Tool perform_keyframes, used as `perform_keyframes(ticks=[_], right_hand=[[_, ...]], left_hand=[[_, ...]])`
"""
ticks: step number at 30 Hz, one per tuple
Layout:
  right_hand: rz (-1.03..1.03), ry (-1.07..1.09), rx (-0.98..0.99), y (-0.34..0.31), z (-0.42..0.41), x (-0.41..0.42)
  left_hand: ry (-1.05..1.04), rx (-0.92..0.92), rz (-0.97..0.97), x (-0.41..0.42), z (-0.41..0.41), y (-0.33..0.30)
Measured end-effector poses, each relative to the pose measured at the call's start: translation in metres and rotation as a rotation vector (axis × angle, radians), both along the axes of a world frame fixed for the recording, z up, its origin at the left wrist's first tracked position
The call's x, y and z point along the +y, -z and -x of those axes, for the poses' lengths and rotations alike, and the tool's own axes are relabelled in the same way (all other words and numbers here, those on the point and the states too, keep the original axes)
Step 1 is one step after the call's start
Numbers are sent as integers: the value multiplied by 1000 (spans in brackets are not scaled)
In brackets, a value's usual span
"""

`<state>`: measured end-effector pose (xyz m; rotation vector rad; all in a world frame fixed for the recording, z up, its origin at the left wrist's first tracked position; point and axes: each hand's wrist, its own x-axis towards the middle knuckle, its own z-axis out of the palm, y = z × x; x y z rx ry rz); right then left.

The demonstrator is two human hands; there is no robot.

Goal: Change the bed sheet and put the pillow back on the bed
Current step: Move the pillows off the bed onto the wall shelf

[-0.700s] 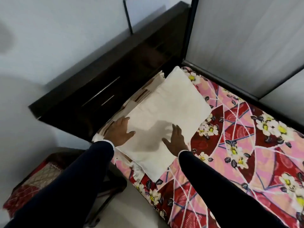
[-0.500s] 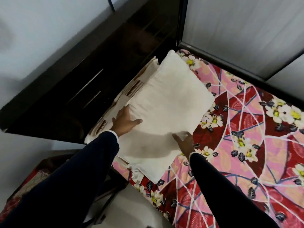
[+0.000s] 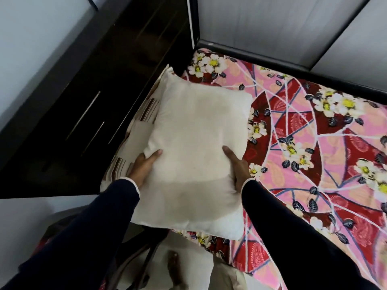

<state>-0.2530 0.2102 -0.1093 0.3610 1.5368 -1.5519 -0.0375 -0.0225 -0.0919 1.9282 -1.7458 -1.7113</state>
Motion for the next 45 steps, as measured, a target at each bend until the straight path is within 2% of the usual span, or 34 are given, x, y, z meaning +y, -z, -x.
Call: perform_keyframes(ticks=[3,8,13,16,24,30,33,36,39,42,45], right_hand=[[-36,73,65,-31,-5,36],[-36,188,138,-101,-42,117],[-24,367,225,-161,-105,208],[-10,445,278,-192,-134,257],[-77,569,432,-234,-164,378],[-154,712,521,-240,-180,535],[-183,805,558,-254,-198,633],[-174,986,560,-271,-218,734],[-148,1113,577,-287,-235,819],[-113,1246,589,-301,-248,888],[-110,1362,613,-309,-256,957]], left_hand=[[28,110,-8,41,-10,-24],[175,116,-62,85,-21,-55],[557,152,-95,126,-30,-82],[742,111,-104,164,-26,-106],[1007,237,4,288,34,-143],[1355,351,64,459,92,-155],[1402,432,80,575,118,-166],[1413,531,125,697,137,-173],[1499,522,2,801,159,-164],[1608,470,-83,893,190,-127],[1704,510,-109,987,190,-164]])
